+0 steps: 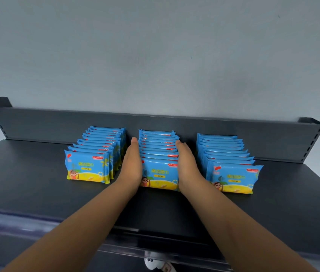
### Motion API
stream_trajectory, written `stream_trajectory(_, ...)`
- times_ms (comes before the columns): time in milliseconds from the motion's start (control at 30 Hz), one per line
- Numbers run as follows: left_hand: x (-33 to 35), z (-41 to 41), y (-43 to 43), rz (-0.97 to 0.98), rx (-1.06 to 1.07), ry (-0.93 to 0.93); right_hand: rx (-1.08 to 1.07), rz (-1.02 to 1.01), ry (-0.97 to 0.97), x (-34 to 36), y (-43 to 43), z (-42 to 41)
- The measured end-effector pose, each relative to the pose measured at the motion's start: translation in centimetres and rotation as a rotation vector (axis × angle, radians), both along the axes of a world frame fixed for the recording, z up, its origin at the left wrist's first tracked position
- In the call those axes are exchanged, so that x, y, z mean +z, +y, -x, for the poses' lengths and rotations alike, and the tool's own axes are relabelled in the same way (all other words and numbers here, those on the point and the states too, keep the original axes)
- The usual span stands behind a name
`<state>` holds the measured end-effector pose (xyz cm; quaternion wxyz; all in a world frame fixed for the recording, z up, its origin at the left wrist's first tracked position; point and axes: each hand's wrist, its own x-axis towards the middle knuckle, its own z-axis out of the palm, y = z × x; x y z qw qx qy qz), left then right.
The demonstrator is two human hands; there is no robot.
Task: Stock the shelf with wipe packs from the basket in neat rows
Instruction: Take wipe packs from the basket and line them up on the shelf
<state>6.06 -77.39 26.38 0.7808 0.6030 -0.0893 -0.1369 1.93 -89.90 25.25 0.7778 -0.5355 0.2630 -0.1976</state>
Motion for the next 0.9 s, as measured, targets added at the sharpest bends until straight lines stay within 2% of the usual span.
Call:
stream_trajectory(133,0.0,-0.3,0.1,0.056,-0.034,0.108,0.074,0.057,-0.001,0.5,0.0,0.5)
stream_trajectory(233,0.1,-1.0,0.5,0.062,-0.053,0.111,0.109,0.096,-0.024,0.3,-0.7,0.5)
stream_trajectory(567,1.1,-1.7,-0.2,0.183,-0.153,0.217,0.092,-0.022,-0.088,-0.2,-0.2,-0.2)
stream_trajectory(733,1.0,-2.3,-0.3,0.152,-0.196,0.248,0.07,0.029,-0.096,-0.4,-0.6,-0.2)
stream_trajectory(900,0.7,-2.4,-0.3,0.154,-0.225,0.222,0.065,-0.024,-0.133,-0.4,-0.7,0.0)
